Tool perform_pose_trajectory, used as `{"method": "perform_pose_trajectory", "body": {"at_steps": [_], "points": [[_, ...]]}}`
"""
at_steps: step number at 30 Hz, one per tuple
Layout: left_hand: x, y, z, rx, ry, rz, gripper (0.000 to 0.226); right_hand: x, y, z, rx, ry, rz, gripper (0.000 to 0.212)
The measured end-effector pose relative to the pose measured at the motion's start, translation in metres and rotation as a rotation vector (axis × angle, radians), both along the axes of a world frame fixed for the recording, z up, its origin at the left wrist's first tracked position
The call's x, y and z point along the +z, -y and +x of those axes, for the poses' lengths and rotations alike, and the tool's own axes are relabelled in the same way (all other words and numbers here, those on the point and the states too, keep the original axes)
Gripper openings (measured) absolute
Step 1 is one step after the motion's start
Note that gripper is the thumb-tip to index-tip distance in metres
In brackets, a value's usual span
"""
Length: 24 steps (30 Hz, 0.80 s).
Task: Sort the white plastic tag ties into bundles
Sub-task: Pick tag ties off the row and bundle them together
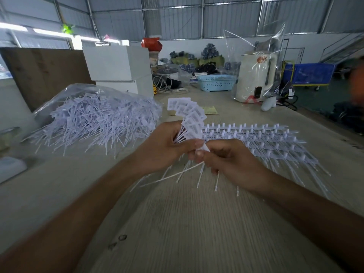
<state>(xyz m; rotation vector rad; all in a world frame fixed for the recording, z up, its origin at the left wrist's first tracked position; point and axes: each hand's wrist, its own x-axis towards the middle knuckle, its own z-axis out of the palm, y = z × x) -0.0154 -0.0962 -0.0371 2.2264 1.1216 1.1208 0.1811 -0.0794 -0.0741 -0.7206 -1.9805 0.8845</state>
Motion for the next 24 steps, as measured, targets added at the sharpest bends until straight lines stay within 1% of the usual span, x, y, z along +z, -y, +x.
{"method": "perform_pose_trajectory", "body": {"at_steps": [3, 6, 9, 11, 13, 15, 16, 17, 21, 22, 24], "points": [[0.003, 0.001, -0.006, -0.100, -0.061, -0.028, 0.032, 0.002, -0.001, 0.007, 0.131, 0.037, -0.075, 0.022], [0.001, -0.001, -0.009, -0.142, -0.072, -0.093, 0.035, 0.004, -0.003, 0.011, 0.195, 0.093, -0.076, 0.017], [0.002, 0.000, -0.014, -0.224, -0.070, -0.219, 0.027, 0.007, -0.004, 0.013, 0.260, 0.206, -0.061, 0.017], [0.002, 0.001, -0.016, -0.309, -0.103, -0.304, 0.023, 0.009, -0.003, 0.014, 0.272, 0.320, 0.008, 0.017], [0.000, -0.002, -0.019, -0.352, -0.125, -0.361, 0.022, 0.011, -0.002, 0.015, 0.228, 0.413, 0.175, 0.016], [-0.002, -0.006, -0.022, -0.337, -0.168, -0.388, 0.024, 0.014, -0.002, 0.016, 0.178, 0.453, 0.342, 0.016], [-0.003, -0.007, -0.024, -0.315, -0.189, -0.381, 0.026, 0.017, -0.003, 0.017, 0.159, 0.435, 0.363, 0.017], [-0.003, -0.008, -0.026, -0.282, -0.205, -0.356, 0.027, 0.020, -0.003, 0.018, 0.145, 0.394, 0.336, 0.017], [-0.006, -0.013, -0.025, -0.172, -0.198, -0.225, 0.038, 0.024, -0.006, 0.022, 0.070, 0.185, 0.136, 0.013], [-0.008, -0.014, -0.022, -0.154, -0.207, -0.212, 0.035, 0.023, -0.007, 0.022, 0.055, 0.133, 0.095, 0.012], [-0.012, -0.014, -0.018, -0.128, -0.194, -0.231, 0.023, 0.021, -0.007, 0.021, 0.050, 0.020, 0.009, 0.016]]}}
